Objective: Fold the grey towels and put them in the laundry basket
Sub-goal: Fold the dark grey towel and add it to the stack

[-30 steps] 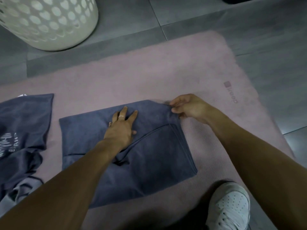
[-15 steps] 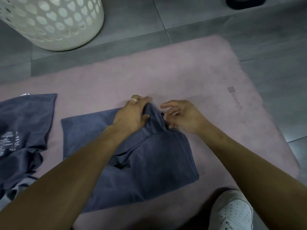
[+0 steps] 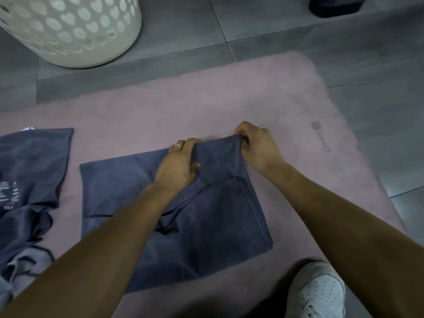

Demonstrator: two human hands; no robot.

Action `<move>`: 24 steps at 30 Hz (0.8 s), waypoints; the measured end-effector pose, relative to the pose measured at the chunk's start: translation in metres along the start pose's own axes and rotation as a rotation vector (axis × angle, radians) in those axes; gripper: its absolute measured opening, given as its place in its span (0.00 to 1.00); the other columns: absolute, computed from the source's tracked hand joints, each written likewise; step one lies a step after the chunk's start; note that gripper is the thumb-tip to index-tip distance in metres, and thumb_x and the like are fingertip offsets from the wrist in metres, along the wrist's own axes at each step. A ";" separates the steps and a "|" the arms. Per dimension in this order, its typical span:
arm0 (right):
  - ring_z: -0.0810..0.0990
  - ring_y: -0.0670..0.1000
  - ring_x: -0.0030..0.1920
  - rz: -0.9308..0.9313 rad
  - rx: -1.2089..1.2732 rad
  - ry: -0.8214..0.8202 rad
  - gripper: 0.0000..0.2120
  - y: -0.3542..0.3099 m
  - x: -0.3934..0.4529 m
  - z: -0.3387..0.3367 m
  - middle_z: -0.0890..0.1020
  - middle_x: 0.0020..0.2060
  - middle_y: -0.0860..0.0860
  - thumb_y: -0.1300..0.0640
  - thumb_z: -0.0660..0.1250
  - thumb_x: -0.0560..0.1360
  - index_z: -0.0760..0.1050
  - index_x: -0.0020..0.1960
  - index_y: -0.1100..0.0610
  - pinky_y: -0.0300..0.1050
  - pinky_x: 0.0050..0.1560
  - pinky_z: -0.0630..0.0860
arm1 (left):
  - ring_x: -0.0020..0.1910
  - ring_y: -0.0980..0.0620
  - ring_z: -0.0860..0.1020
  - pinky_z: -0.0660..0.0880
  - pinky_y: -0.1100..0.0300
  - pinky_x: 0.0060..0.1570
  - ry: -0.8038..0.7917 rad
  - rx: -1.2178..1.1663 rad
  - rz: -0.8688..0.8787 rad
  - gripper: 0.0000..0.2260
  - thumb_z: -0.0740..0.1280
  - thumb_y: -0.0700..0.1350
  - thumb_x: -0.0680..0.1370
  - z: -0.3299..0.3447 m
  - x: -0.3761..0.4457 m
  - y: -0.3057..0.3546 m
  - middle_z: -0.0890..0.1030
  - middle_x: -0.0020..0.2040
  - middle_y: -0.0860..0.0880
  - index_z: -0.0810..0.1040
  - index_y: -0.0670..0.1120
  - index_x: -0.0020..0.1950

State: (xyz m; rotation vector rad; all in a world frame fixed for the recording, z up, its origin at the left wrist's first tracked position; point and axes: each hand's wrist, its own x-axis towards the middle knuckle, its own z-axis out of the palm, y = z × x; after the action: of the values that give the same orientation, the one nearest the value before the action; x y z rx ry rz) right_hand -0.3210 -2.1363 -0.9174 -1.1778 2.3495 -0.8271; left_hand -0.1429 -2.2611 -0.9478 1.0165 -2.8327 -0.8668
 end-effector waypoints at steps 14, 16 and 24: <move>0.78 0.55 0.50 0.246 -0.077 -0.289 0.12 0.017 0.013 0.003 0.79 0.50 0.55 0.55 0.70 0.75 0.75 0.55 0.58 0.45 0.48 0.75 | 0.43 0.45 0.75 0.72 0.56 0.46 0.122 -0.080 -0.125 0.07 0.62 0.38 0.78 0.004 0.022 0.009 0.73 0.53 0.43 0.75 0.42 0.55; 0.78 0.58 0.50 0.271 -0.235 -0.152 0.10 0.016 0.010 0.006 0.77 0.51 0.57 0.57 0.67 0.76 0.73 0.55 0.59 0.49 0.48 0.77 | 0.41 0.50 0.74 0.73 0.58 0.48 0.160 -0.174 -0.117 0.13 0.63 0.36 0.77 0.004 0.012 0.012 0.72 0.58 0.44 0.75 0.44 0.60; 0.80 0.46 0.44 0.200 0.135 -0.282 0.14 -0.006 -0.044 -0.005 0.82 0.43 0.48 0.45 0.70 0.74 0.79 0.51 0.55 0.34 0.45 0.74 | 0.40 0.60 0.78 0.77 0.61 0.45 -0.210 -0.216 0.002 0.11 0.72 0.51 0.74 -0.004 -0.051 0.021 0.80 0.43 0.57 0.79 0.50 0.54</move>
State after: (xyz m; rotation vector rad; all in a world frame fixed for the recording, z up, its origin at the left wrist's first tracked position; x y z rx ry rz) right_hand -0.2948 -2.1018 -0.9066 -0.9203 2.1046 -0.6890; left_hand -0.1144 -2.2194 -0.9252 0.9452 -2.8178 -1.3180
